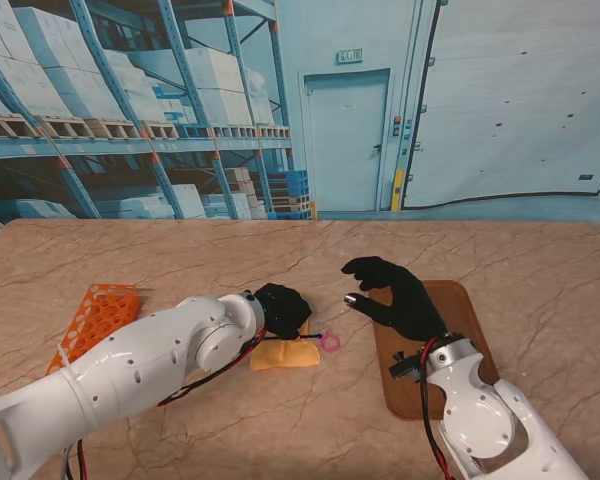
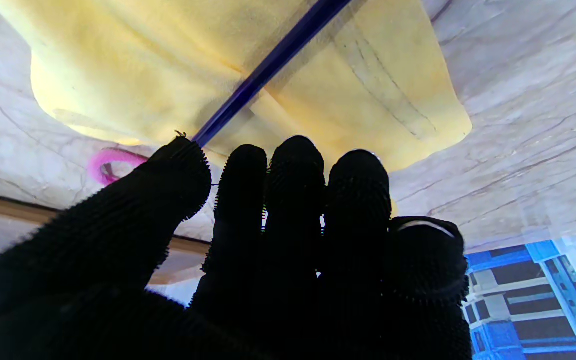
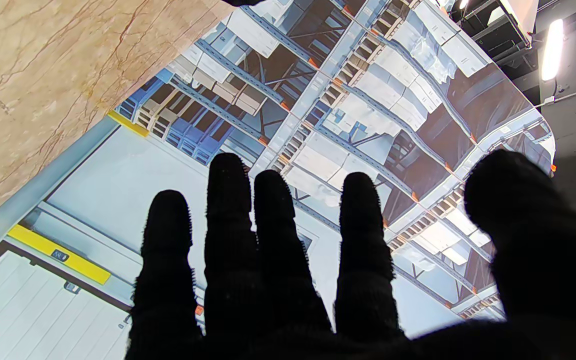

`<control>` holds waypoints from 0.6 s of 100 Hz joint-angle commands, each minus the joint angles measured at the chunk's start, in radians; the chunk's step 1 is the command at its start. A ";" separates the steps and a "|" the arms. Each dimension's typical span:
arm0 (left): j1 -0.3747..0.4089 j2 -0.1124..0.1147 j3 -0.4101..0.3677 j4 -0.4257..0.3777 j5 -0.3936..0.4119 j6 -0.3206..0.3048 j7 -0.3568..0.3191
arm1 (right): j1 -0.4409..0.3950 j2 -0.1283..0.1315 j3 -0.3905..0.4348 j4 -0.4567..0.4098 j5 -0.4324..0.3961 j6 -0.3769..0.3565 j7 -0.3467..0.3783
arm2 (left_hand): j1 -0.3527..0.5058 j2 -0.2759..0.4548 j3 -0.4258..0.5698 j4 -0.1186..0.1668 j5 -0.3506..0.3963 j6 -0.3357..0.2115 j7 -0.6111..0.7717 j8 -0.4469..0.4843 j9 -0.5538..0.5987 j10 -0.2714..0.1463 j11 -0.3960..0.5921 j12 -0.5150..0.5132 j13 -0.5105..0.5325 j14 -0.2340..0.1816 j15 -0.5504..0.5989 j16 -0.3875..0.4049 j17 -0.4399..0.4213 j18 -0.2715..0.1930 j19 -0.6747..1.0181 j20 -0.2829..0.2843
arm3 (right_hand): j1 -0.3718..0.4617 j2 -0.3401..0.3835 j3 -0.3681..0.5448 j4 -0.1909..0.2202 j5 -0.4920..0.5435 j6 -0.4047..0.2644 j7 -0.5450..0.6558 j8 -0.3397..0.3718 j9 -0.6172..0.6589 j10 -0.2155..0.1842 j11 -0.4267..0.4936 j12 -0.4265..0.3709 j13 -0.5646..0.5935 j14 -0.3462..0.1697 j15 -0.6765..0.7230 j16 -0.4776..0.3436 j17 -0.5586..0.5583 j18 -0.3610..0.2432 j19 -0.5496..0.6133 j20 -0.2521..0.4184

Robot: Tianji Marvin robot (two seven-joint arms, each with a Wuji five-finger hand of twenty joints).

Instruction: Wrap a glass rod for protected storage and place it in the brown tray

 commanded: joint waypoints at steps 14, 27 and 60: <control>0.076 0.039 -0.094 -0.089 0.065 -0.044 0.005 | -0.002 -0.003 -0.001 -0.001 -0.004 -0.006 0.003 | -0.013 -0.015 -0.031 -0.026 -0.035 -0.013 -0.039 0.001 -0.025 0.005 -0.004 -0.010 -0.018 0.011 -0.013 -0.001 -0.031 -0.002 0.054 -0.005 | -0.020 0.028 -0.018 0.036 0.010 -0.013 -0.012 0.008 0.017 -0.003 -0.014 0.011 0.013 -0.003 0.004 0.015 -0.004 -0.001 -0.006 0.020; 0.168 0.072 -0.213 -0.175 0.128 -0.087 -0.017 | 0.008 0.000 -0.010 0.007 -0.024 -0.007 0.006 | -0.024 0.011 -0.045 -0.018 -0.055 -0.009 -0.100 0.034 -0.074 0.013 -0.048 -0.017 -0.076 0.026 -0.067 0.013 -0.097 0.014 -0.015 0.021 | -0.004 0.005 0.000 0.037 0.027 -0.019 0.001 0.014 0.024 -0.005 -0.005 0.015 0.022 -0.007 0.012 0.018 0.003 0.000 -0.002 0.022; 0.424 0.120 -0.473 -0.360 0.256 -0.144 -0.102 | 0.028 0.022 -0.042 -0.001 -0.182 -0.027 0.025 | -0.021 0.062 -0.099 -0.004 -0.082 -0.012 -0.154 0.073 -0.179 0.044 -0.156 -0.045 -0.202 0.063 -0.174 0.023 -0.234 0.044 -0.152 0.056 | 0.004 -0.037 0.088 0.023 0.074 -0.012 0.030 0.021 0.048 0.000 0.042 0.026 0.047 -0.006 0.084 0.044 0.023 -0.002 0.038 0.021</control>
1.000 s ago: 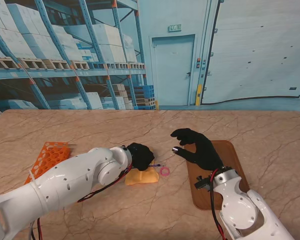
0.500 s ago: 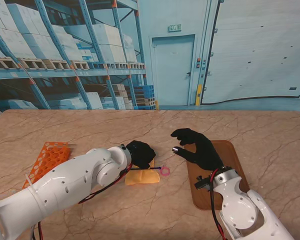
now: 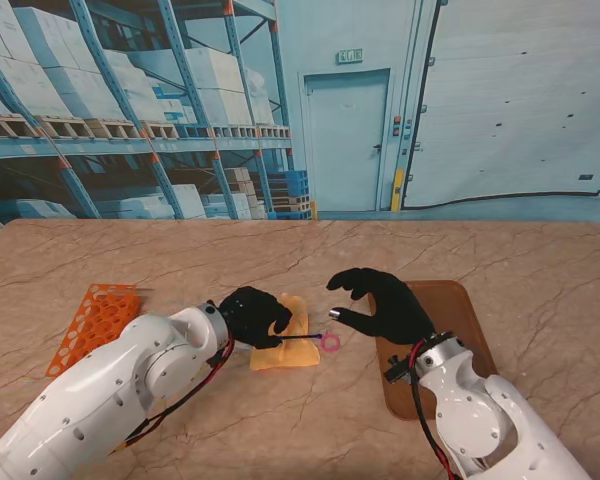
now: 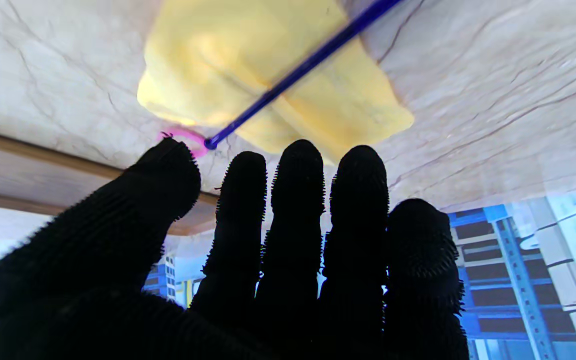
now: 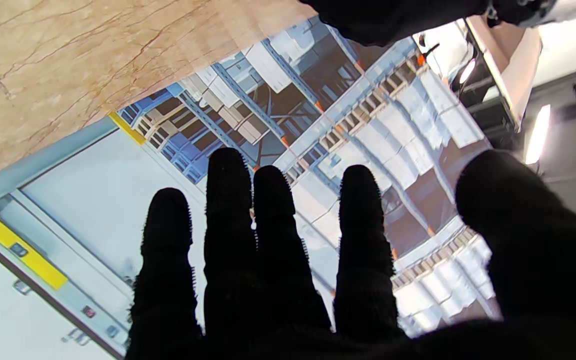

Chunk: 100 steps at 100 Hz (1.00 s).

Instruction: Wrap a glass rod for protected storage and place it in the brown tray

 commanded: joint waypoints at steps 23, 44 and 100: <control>0.144 0.031 -0.073 -0.056 0.125 -0.037 -0.001 | -0.009 0.034 -0.005 -0.025 -0.114 -0.057 0.064 | -0.096 0.069 -0.012 0.047 -0.073 0.001 -0.130 0.074 -0.156 0.052 -0.109 -0.022 -0.143 0.027 -0.104 0.035 -0.139 0.022 -0.108 0.075 | 0.006 -0.044 0.035 0.018 0.055 -0.009 0.030 0.014 0.029 0.003 0.059 0.029 0.032 -0.006 0.088 0.041 0.017 -0.005 0.063 0.016; 0.170 0.024 -0.045 -0.055 0.155 0.038 0.077 | 0.021 0.041 -0.056 0.022 -0.180 -0.019 0.062 | -0.203 0.080 -0.098 0.058 -0.119 0.035 -0.123 0.140 -0.199 0.059 -0.070 0.036 -0.175 0.041 -0.100 0.058 -0.159 0.022 -0.126 0.117 | 0.019 -0.057 0.047 0.018 0.057 -0.003 0.047 0.022 -0.024 0.014 0.099 0.047 -0.015 -0.009 0.127 0.051 0.007 -0.016 0.116 0.002; 0.069 0.025 0.126 0.045 0.233 0.131 0.204 | 0.145 0.057 -0.209 0.152 -0.350 0.066 -0.003 | 0.019 -0.025 0.028 -0.002 -0.114 -0.010 0.077 0.089 -0.100 0.027 0.075 0.095 -0.049 0.005 0.059 0.082 -0.010 -0.003 -0.008 0.104 | 0.080 -0.118 0.115 0.014 0.029 0.015 0.088 0.018 -0.095 0.038 0.227 0.090 -0.064 -0.013 0.280 0.081 -0.005 -0.058 0.288 -0.031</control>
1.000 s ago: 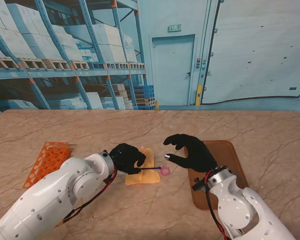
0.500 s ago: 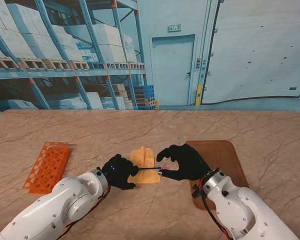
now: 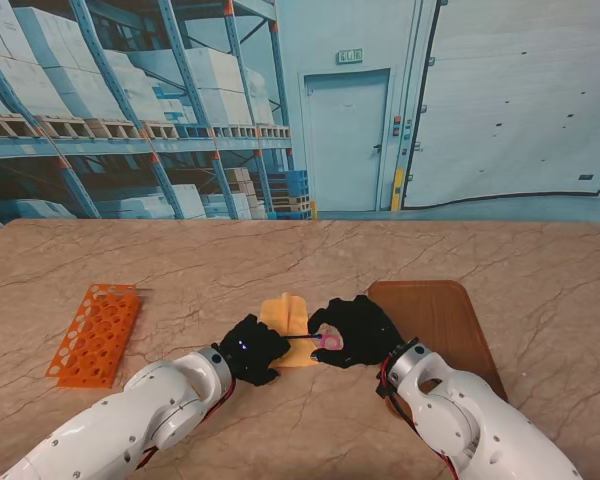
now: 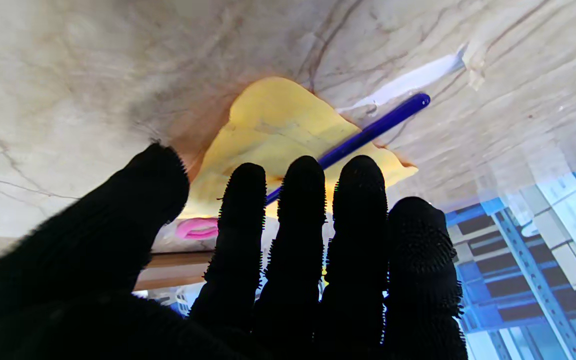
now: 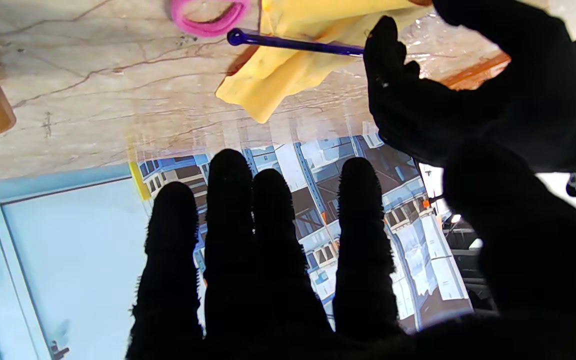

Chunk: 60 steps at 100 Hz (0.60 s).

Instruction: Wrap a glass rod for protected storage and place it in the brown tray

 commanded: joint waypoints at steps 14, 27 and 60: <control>-0.019 -0.014 0.027 0.041 -0.040 0.040 0.037 | 0.033 -0.004 -0.038 0.022 -0.013 0.015 -0.011 | 0.161 -0.014 0.075 -0.030 0.037 -0.040 0.140 -0.100 0.126 -0.028 0.091 0.128 0.125 -0.031 0.120 0.047 0.112 -0.013 0.143 -0.021 | 0.048 -0.051 0.086 0.012 -0.001 0.016 0.035 0.005 -0.043 0.021 0.052 0.026 -0.046 -0.011 0.059 0.015 -0.028 -0.035 0.060 -0.029; -0.025 -0.019 0.032 0.051 -0.062 0.047 0.049 | 0.054 -0.001 -0.060 0.033 -0.035 0.026 -0.015 | 0.171 -0.012 0.098 -0.023 0.066 -0.041 0.164 -0.112 0.157 -0.029 0.120 0.145 0.158 -0.043 0.150 0.054 0.145 -0.017 0.174 -0.028 | 0.065 -0.067 0.119 -0.017 0.017 0.013 0.053 -0.018 -0.048 0.029 0.069 0.029 -0.051 -0.008 0.078 0.013 -0.034 -0.036 0.081 -0.040; -0.024 -0.042 0.026 0.073 -0.130 0.076 0.111 | 0.103 0.013 -0.123 0.057 -0.128 0.061 -0.020 | 0.083 -0.065 0.243 0.024 0.080 -0.066 0.213 -0.063 0.169 -0.043 0.155 0.182 0.161 -0.066 0.167 0.059 0.152 -0.035 0.197 -0.066 | 0.071 -0.136 0.068 -0.047 0.132 0.062 0.147 -0.082 -0.070 0.067 0.108 0.045 -0.091 0.023 0.144 0.032 -0.089 -0.016 0.120 -0.055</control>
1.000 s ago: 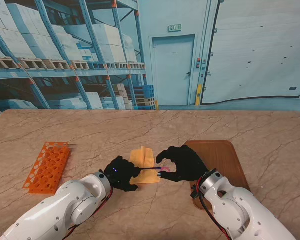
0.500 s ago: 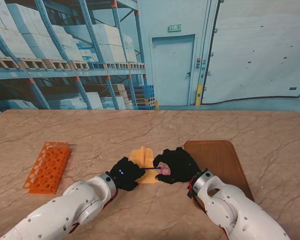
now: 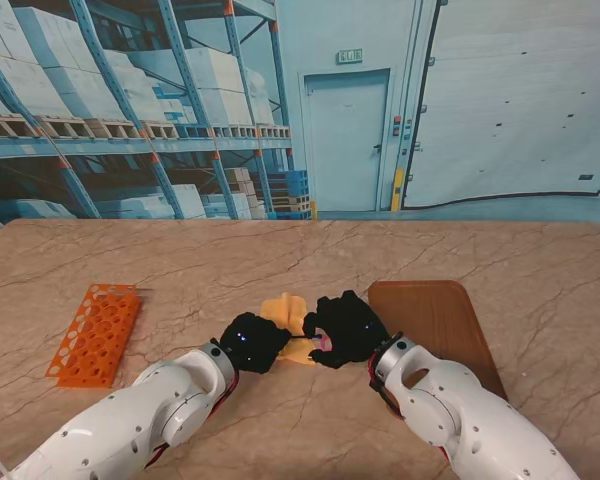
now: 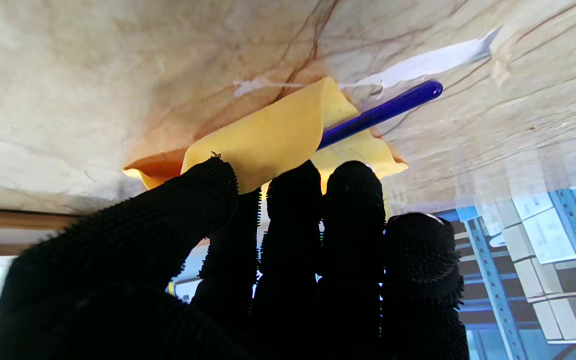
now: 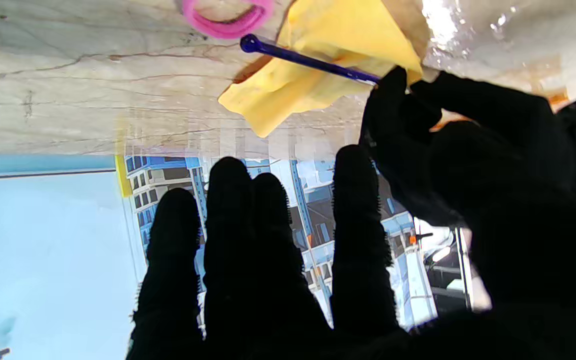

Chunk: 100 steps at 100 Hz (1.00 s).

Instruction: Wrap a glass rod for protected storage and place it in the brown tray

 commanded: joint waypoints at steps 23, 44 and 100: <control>-0.009 -0.018 0.013 0.030 0.002 0.020 0.059 | 0.049 0.015 -0.076 0.017 -0.096 0.065 -0.007 | -0.033 -0.049 0.058 0.023 0.015 -0.027 0.042 0.037 -0.019 -0.008 0.013 0.047 -0.040 -0.014 -0.017 0.010 -0.043 -0.019 0.029 -0.020 | -0.010 0.001 -0.174 0.022 0.082 0.065 -0.021 0.073 -0.038 0.047 0.043 0.033 -0.050 0.028 0.074 0.034 -0.057 0.006 0.057 -0.021; -0.025 -0.024 0.027 0.049 -0.014 0.040 0.067 | 0.116 0.017 -0.155 0.061 -0.100 0.082 0.003 | -0.030 -0.037 0.046 0.021 -0.006 -0.001 0.058 0.068 -0.023 -0.009 0.037 0.061 -0.033 -0.029 0.003 0.021 -0.032 -0.030 0.042 -0.012 | -0.047 -0.012 -0.246 0.045 0.020 0.062 -0.014 0.109 -0.044 0.055 0.049 0.039 -0.049 0.032 0.082 0.037 -0.057 0.013 0.066 -0.023; -0.022 -0.046 0.017 0.063 -0.084 0.076 0.092 | 0.253 0.005 -0.326 0.152 -0.059 0.178 0.033 | -0.028 -0.031 0.035 0.020 -0.012 0.041 0.086 0.062 0.007 -0.008 0.085 -0.007 0.041 -0.054 0.028 -0.018 0.063 -0.059 0.123 -0.048 | -0.081 0.003 -0.218 0.057 0.046 0.051 0.098 0.157 -0.011 0.053 0.084 0.044 -0.002 0.031 0.102 0.026 -0.017 0.025 0.109 -0.046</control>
